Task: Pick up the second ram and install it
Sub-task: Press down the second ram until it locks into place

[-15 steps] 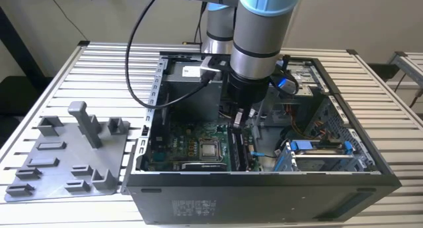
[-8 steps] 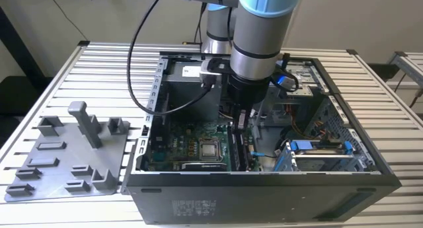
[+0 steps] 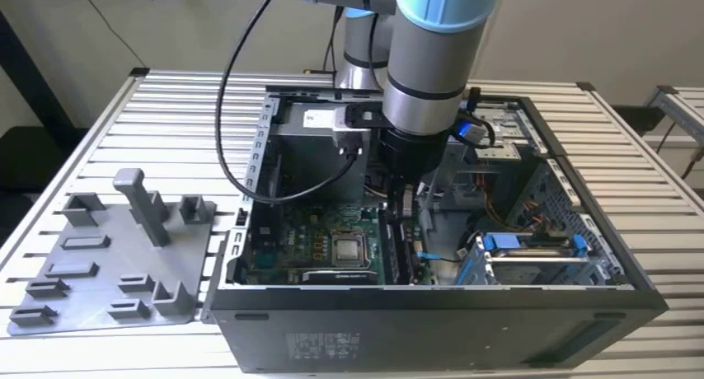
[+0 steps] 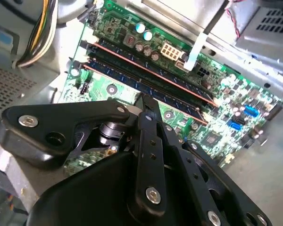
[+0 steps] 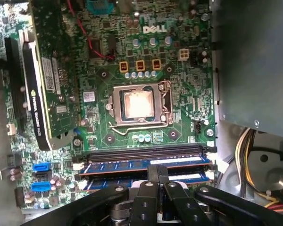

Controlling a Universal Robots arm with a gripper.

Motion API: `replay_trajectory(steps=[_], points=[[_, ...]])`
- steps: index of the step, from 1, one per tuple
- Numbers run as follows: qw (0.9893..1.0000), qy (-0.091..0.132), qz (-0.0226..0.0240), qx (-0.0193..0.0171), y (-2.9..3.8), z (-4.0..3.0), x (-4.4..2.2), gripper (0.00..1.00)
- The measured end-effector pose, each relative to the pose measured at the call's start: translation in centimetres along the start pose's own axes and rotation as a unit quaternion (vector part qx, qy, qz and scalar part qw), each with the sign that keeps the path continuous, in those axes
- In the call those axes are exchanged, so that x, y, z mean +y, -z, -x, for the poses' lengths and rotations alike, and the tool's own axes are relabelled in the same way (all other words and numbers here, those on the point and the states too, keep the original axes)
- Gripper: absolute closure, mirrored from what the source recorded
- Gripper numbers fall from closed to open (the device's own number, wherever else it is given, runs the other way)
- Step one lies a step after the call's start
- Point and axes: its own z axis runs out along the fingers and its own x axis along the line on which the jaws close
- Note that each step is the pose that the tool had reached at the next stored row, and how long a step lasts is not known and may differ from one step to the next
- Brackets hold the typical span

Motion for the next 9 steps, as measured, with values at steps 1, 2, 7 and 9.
replay_trajectory(steps=[1,2,7,9], points=[[1.0000,0.001,0.0000,0.0000,0.00,0.00,0.00,0.89],[1.0000,0.001,0.0000,0.0000,0.00,0.00,0.00,0.89],[1.0000,0.001,0.0000,-0.0002,-0.08,-0.04,0.01,0.89],[1.0000,0.001,0.0000,-0.0002,-0.37,-0.12,0.00,0.89]])
